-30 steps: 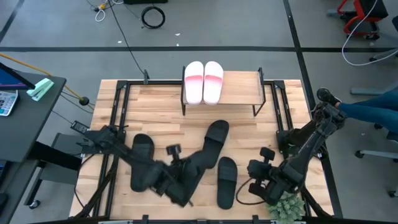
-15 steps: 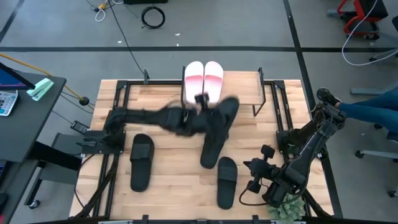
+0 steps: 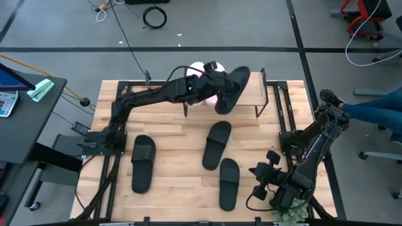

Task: Pick and place slides into the shelf
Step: Put the bottom left black slide on the shelf, then put the bottom right black slide under the shelf

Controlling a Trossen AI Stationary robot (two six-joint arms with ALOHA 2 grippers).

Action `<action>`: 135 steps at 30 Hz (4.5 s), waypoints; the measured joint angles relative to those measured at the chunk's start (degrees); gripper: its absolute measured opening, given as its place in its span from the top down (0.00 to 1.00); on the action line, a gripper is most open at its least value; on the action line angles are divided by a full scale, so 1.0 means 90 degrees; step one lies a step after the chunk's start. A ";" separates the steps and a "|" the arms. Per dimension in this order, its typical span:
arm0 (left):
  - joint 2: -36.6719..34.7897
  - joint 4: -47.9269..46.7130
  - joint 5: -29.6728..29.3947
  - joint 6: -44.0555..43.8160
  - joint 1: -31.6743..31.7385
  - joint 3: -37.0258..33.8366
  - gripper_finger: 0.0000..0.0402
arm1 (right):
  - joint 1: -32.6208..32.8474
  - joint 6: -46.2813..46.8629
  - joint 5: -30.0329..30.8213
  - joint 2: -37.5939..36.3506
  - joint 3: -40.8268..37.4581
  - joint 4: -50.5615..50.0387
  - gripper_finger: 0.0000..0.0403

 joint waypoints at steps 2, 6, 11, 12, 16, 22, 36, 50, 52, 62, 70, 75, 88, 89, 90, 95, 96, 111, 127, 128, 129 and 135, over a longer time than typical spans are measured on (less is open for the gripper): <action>0.0059 0.0106 0.0152 0.0061 0.0133 0.0000 1.00 | -0.0002 0.0003 -0.0002 0.0000 0.0000 0.0004 0.99; 0.0340 0.0464 0.0473 0.0059 0.0350 0.0002 1.00 | -0.0005 0.0007 0.0009 0.0002 0.0001 0.0022 0.99; 0.0728 0.0767 0.0652 0.0056 0.0477 0.0002 1.00 | -0.0007 0.0049 0.0041 0.0002 0.0001 0.0091 0.99; 0.0821 0.0820 0.0712 0.0053 0.0492 0.0002 1.00 | -0.0007 0.0069 0.0039 0.0002 0.0001 0.0096 0.99; 0.1204 0.1177 0.0732 0.0166 0.0525 0.0000 1.00 | -0.0010 0.0112 0.0053 0.0002 0.0001 0.0113 0.99; 0.1442 0.1479 0.0329 0.0136 0.0653 0.0000 1.00 | -0.0007 0.0121 0.0054 0.0002 0.0001 0.0123 0.99; 0.1458 0.1220 0.0177 0.0007 0.0905 0.0000 0.90 | -0.0007 0.0124 0.0049 0.0002 0.0001 0.0121 0.99; 0.1455 0.1097 0.0256 -0.0395 0.0883 0.0000 0.70 | -0.0007 0.0176 0.0046 0.0002 0.0001 0.0123 0.99; 0.1454 0.1037 0.0525 -0.0609 0.0882 0.0000 0.66 | -0.0007 0.0177 0.0046 0.0002 0.0001 0.0123 0.99; 0.1446 0.0790 0.1104 -0.1027 0.0662 0.0002 0.51 | -0.0005 0.0330 0.0050 0.0002 0.0001 0.0123 0.99; 0.1279 0.0476 0.1111 -0.0582 -0.0100 0.0002 0.55 | -0.0007 0.1281 0.0778 0.0002 0.0001 -0.1106 0.99; 0.0795 -0.0702 0.1049 -0.0442 -0.0685 0.0019 0.63 | -0.0010 0.2915 0.0832 -0.0026 0.0001 -0.2521 0.99; 0.0158 -0.4605 0.1046 -0.2805 -0.2565 0.0006 0.95 | -0.0043 0.1115 0.0208 -0.0153 0.0001 0.0023 0.99; 0.0169 -0.4657 0.1038 -0.2896 -0.2708 0.0007 0.94 | -0.0028 0.0490 0.0183 -0.0071 0.0001 0.0780 0.99; 0.0186 -0.4726 0.1038 -0.3012 -0.2846 0.0007 0.94 | -0.0005 -0.0237 0.0177 0.0025 0.0001 0.1556 0.99; 0.0196 -0.4772 0.0945 -0.3138 -0.3497 0.0002 0.99 | 0.0081 -0.3955 -0.0313 0.0722 0.0003 0.5156 0.99; 0.0195 -0.4831 0.0833 -0.3154 -0.3611 0.0002 0.99 | 0.0085 -0.4318 -0.0579 0.0845 0.0003 0.5513 0.99; 0.0163 -0.6013 -0.0018 -0.5372 -0.3897 -0.0056 0.98 | -0.0575 -0.3999 -0.1340 0.1268 0.0004 0.4335 0.93; 0.0179 -0.5943 -0.0010 -0.5331 -0.3453 -0.0058 0.99 | -0.1012 -0.3770 -0.1290 0.1430 -0.0047 0.2857 0.68; 0.0178 -0.5943 -0.0010 -0.5331 -0.3423 -0.0058 0.98 | -0.1056 -0.3777 -0.1296 0.1431 -0.0079 0.2850 0.67; 0.0178 -0.5943 -0.0013 -0.5329 -0.3404 -0.0058 0.97 | -0.1098 -0.3820 -0.1299 0.1430 -0.0118 0.2850 0.66; 0.0178 -0.5930 -0.0008 -0.5016 -0.3286 -0.0058 0.99 | -0.1259 -0.4064 -0.1340 0.1430 -0.0433 0.3237 0.60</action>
